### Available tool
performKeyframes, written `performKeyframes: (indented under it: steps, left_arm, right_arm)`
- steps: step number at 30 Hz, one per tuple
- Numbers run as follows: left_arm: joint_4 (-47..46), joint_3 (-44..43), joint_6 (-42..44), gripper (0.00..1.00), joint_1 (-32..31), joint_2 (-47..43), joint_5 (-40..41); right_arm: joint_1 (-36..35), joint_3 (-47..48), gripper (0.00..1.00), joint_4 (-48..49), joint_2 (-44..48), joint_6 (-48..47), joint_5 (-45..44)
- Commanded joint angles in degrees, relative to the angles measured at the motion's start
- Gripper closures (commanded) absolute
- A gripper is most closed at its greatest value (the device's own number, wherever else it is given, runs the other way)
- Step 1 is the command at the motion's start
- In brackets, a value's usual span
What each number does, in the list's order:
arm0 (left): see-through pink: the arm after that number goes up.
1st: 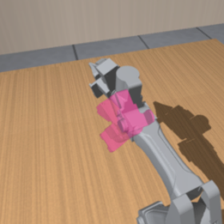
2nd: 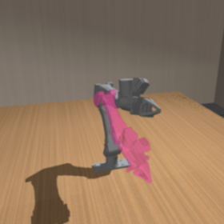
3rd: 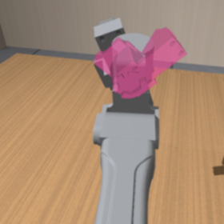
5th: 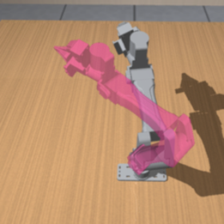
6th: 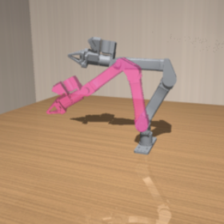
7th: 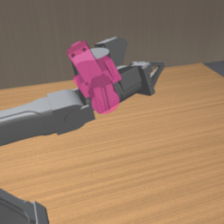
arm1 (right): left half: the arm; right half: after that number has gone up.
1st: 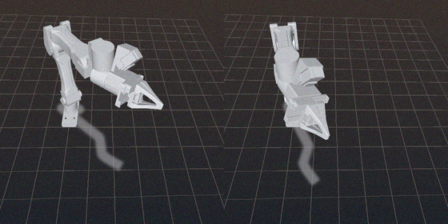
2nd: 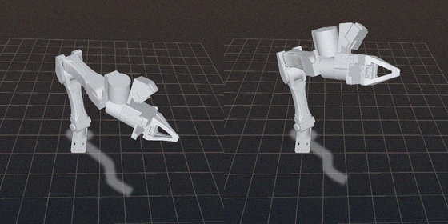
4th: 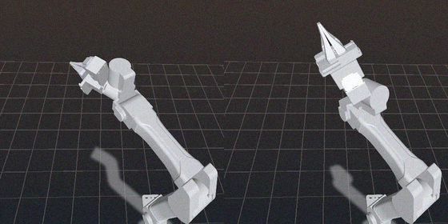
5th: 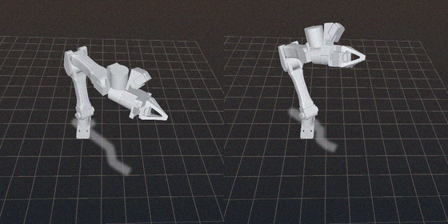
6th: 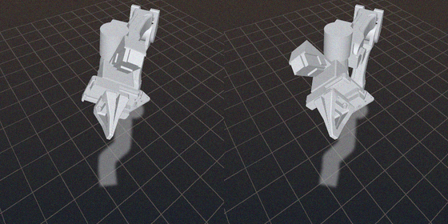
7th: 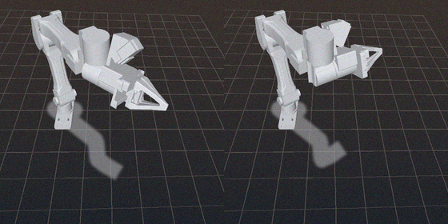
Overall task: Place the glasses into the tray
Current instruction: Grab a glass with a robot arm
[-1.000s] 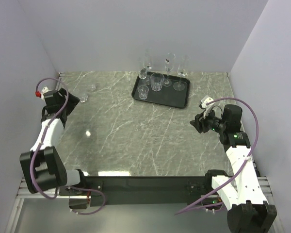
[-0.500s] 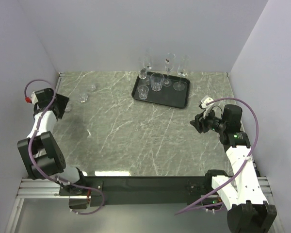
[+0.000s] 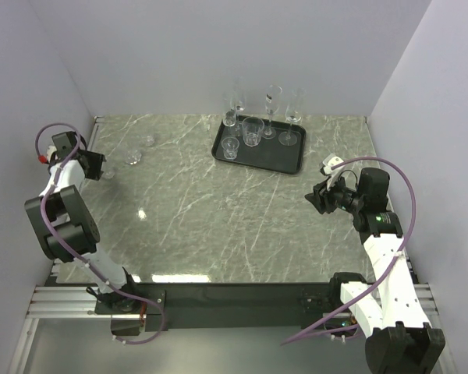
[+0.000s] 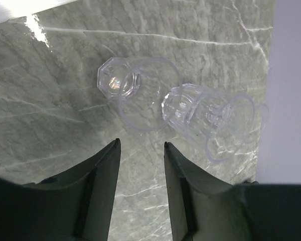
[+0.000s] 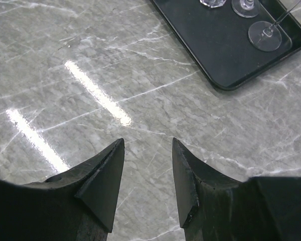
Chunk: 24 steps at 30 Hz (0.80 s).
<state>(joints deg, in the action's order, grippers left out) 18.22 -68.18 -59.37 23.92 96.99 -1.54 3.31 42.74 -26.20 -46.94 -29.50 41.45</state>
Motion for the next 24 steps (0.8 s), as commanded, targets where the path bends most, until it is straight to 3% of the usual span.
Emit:
performKeyframes:
  steps: [1,18,24]
  left_arm:
    - [3.05,-3.45,-1.1,0.54,0.16,1.01,1.36]
    - [9.56,-10.39,-3.38,0.56,0.07,9.62,4.09]
    - [9.56,-11.18,-3.2,0.8,0.07,10.85,3.65]
  right_arm:
    - [0.38,0.15,0.5,1.15,0.8,-0.47,0.65]
    - [0.47,0.06,0.5,1.06,0.53,-0.47,0.21]
    - [0.55,0.06,0.5,1.15,0.62,-0.47,0.03]
